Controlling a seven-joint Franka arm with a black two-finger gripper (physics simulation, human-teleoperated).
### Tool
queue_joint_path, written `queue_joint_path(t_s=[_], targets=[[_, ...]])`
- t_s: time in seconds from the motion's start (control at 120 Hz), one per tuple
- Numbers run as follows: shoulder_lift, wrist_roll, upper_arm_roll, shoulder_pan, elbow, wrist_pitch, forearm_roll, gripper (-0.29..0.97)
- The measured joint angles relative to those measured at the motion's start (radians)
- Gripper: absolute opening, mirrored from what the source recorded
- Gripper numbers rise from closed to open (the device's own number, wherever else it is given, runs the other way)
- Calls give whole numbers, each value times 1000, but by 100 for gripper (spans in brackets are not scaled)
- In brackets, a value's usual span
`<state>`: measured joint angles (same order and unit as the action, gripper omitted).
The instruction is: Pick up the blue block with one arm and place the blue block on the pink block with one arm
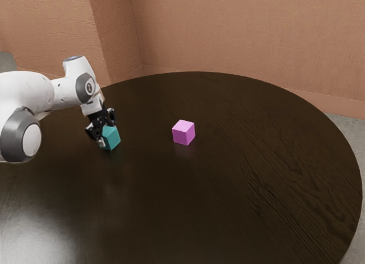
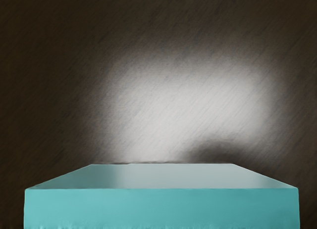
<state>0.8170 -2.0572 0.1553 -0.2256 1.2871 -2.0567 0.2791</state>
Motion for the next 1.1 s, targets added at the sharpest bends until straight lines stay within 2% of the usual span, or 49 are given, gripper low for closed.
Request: queue_joint_path(t_s=[0.133, 0.225, 0.4, 0.467, 0.617, 0.9, 1.1], targets=[[-103, 7, -11, 7, 65, -1, 0, 34], [-206, 24, -17, 49, 142, 4, -9, 33], [-242, 80, -19, 154, 130, 43, -46, 35], [-215, 101, -4, 205, 51, 76, -52, 33], [-136, 154, 95, 305, -105, 170, -57, 33], [-19, 237, 104, 328, -285, 255, -51, 32], [117, 280, 104, 296, -478, 273, 9, 33]])
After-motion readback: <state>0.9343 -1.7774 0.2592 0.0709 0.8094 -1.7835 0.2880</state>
